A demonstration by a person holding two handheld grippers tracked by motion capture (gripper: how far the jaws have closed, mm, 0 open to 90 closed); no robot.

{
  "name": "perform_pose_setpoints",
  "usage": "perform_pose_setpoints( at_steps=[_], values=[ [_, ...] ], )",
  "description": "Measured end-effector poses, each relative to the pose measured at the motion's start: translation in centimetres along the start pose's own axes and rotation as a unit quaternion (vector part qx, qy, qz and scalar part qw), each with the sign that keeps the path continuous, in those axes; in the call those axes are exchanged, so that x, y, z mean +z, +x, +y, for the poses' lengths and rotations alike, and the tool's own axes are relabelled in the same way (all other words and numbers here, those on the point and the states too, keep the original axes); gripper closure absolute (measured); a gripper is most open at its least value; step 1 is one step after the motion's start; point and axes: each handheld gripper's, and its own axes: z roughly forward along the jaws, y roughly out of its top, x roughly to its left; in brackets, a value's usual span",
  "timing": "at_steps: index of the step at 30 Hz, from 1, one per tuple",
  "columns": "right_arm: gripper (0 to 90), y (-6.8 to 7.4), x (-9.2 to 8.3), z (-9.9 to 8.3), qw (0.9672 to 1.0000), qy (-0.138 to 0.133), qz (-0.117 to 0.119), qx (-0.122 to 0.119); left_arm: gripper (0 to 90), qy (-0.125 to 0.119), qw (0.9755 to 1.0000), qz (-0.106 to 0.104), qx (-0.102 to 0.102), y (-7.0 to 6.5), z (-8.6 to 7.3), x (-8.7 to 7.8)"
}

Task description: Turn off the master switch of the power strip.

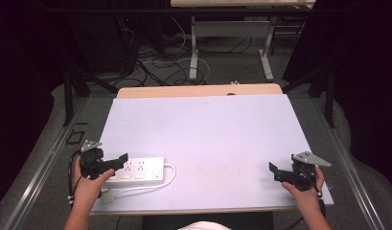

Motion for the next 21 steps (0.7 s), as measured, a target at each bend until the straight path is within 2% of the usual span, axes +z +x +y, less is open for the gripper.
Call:
perform_pose_setpoints(
  at_steps=[5,6,10,15,16,21],
  values=[
    [4.5,-0.07,-0.07,0.01,1.0000,0.009,-0.001,0.000,0.5,-0.003,1.0000,0.007,0.001,0.24,-0.31,0.33],
    [4.5,-0.07,0.07,-0.04,1.0000,0.001,-0.001,0.001,0.5,-0.002,1.0000,0.006,-0.001,0.28,-0.36,0.41],
    [4.5,-0.05,0.03,0.00,0.9999,0.011,0.003,0.001,0.5,-0.002,0.9999,0.010,-0.003,0.44,-0.49,0.61],
    [4.5,-0.04,0.05,-0.01,1.0000,0.009,0.003,0.002,0.5,0.001,0.9999,0.015,-0.004,0.66,-0.56,0.62],
    [4.5,-0.04,0.18,-0.07,1.0000,0.001,0.001,0.002,0.5,-0.001,0.9999,0.015,-0.004,0.72,-0.57,0.64],
    [4.5,-0.10,0.12,-0.04,1.0000,0.006,0.004,0.000,0.5,-0.002,0.9998,0.017,-0.007,0.95,-0.64,0.70]
  ],
)
